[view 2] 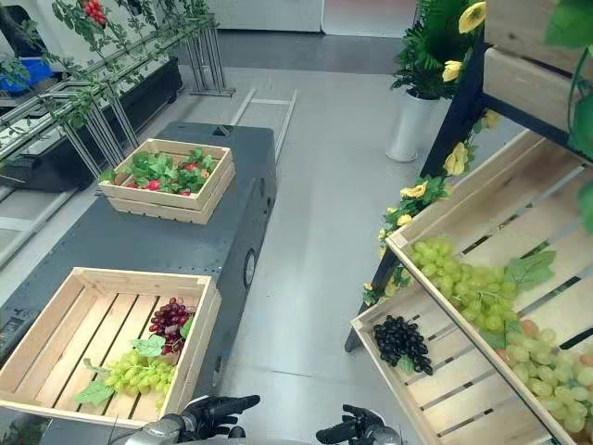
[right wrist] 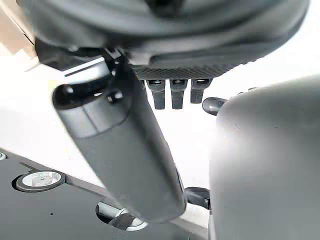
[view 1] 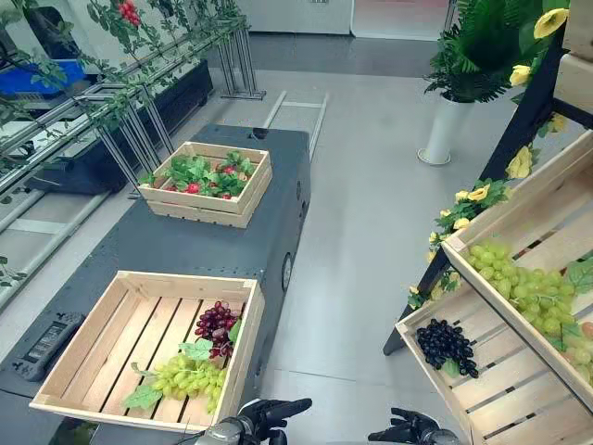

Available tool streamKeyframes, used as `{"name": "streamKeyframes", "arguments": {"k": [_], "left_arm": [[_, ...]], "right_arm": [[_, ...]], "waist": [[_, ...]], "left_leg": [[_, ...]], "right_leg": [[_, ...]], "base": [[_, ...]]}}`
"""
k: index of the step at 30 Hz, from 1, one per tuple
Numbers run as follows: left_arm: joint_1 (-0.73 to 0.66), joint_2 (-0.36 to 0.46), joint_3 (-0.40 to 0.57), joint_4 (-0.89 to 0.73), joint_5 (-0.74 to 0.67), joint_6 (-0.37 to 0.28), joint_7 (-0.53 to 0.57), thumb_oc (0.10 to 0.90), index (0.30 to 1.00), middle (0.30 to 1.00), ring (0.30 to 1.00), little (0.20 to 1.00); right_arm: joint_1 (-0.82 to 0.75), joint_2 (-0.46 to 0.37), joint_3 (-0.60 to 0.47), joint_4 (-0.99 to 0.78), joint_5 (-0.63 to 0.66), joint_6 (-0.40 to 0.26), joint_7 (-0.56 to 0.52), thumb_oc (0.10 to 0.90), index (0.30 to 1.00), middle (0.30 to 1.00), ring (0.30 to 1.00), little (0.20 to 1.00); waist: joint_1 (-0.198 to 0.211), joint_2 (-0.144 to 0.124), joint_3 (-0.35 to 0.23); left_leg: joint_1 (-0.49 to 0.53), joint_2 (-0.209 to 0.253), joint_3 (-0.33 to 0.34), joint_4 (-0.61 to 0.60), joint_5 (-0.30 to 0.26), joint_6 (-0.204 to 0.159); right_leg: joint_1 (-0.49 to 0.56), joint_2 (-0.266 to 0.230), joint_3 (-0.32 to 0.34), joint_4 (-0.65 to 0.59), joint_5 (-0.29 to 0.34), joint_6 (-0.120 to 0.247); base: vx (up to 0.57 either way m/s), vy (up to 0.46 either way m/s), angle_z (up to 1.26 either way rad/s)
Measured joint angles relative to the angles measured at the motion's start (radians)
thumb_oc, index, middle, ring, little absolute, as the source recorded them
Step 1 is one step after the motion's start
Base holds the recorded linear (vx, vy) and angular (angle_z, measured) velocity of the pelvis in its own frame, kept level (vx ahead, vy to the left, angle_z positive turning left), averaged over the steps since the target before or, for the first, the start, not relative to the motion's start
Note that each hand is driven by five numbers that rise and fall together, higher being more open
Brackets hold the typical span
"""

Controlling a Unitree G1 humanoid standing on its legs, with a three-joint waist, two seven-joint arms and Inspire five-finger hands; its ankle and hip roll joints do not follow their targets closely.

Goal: Pick up the fruits from the basket on one side to the basket on the other side

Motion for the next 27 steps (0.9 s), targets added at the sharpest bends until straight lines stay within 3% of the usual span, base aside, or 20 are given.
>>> {"name": "streamKeyframes", "arguments": {"k": [7,13,19,27], "left_arm": [[-0.001,0.005,-0.011,-0.021,0.058,-0.045,0.003,0.800,0.900,0.900,0.900,0.900],[-0.017,0.037,-0.041,-0.143,0.102,-0.113,0.045,0.800,0.900,0.900,0.900,0.900],[-0.020,0.167,-0.036,-0.425,0.216,-0.158,0.182,0.800,0.900,0.900,0.900,0.900],[-0.023,0.263,0.054,-0.557,0.359,-0.182,0.385,0.800,0.900,0.900,0.900,0.900]], "right_arm": [[-0.002,0.000,0.000,-0.005,0.000,0.009,0.000,0.800,0.900,0.900,0.900,0.900],[-0.002,-0.005,0.000,-0.021,0.000,0.018,0.000,0.800,0.900,0.900,0.900,0.900],[0.016,-0.024,-0.001,-0.067,0.000,0.023,0.000,0.800,0.900,0.900,0.900,0.900],[0.056,-0.064,-0.036,-0.079,-0.004,0.020,0.005,0.800,0.900,0.900,0.900,0.900]], "waist": [[0.000,0.006,0.003],[0.000,0.013,0.009],[0.002,0.020,0.020],[0.013,0.024,0.036]], "left_leg": [[0.000,0.000,0.000,0.000,-0.001,0.001],[0.000,0.000,0.001,0.000,-0.001,0.001],[-0.005,0.000,-0.003,0.000,0.002,-0.003],[-0.011,-0.001,-0.017,0.000,0.002,-0.004]], "right_leg": [[-0.001,0.000,0.001,0.000,0.000,0.000],[-0.001,0.000,0.002,0.000,0.000,0.000],[-0.002,0.000,0.001,0.000,0.003,0.005],[-0.001,0.001,-0.008,0.000,0.000,0.005]], "base": [[-0.06,0.045,0.11],[0.00,0.000,0.00],[0.00,0.023,0.00],[0.03,0.025,0.04]]}}
